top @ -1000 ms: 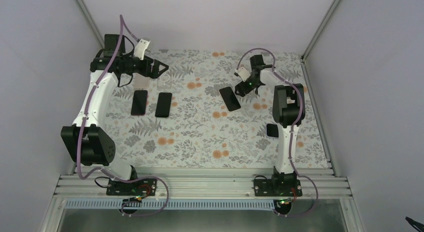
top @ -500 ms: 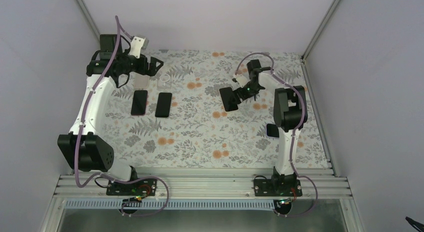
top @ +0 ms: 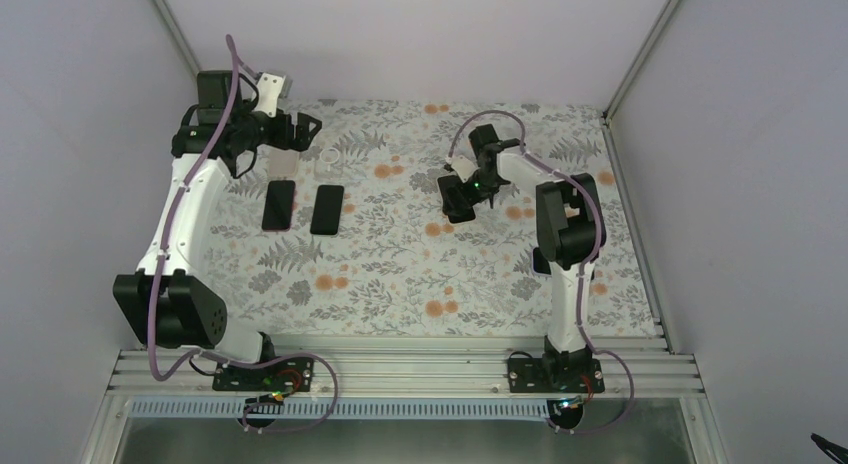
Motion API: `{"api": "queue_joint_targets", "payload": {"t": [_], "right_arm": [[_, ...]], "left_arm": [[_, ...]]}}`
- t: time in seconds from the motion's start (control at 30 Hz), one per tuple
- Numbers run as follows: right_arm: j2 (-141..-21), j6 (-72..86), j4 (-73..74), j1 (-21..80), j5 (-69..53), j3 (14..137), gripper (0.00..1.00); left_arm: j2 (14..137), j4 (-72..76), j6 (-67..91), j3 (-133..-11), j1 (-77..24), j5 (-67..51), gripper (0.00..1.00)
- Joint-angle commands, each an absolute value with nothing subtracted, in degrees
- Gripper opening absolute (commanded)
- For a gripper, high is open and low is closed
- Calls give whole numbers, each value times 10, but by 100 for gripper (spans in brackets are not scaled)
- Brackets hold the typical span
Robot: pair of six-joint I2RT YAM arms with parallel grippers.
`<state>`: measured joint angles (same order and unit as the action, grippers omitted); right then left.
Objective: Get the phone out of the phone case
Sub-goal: Move the phone to the center of the board.
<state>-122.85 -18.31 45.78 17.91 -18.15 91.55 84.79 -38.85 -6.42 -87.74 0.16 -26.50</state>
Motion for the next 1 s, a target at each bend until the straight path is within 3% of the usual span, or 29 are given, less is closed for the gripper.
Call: {"api": "queue_joint_targets", "payload": {"t": [0.0,0.43,0.97], "right_arm": [[-1246,-171,452,213,-177,917,99],[-1238,-170,430,278,-116,903,99],[-1219,-165,389,248,-19,867,99]], "left_arm": [[824,-373,-69,-866,4,-272,100],[830,-367,-66,-862,4,-288,100],[837,-375,-67,-874,4,-275,100]]}}
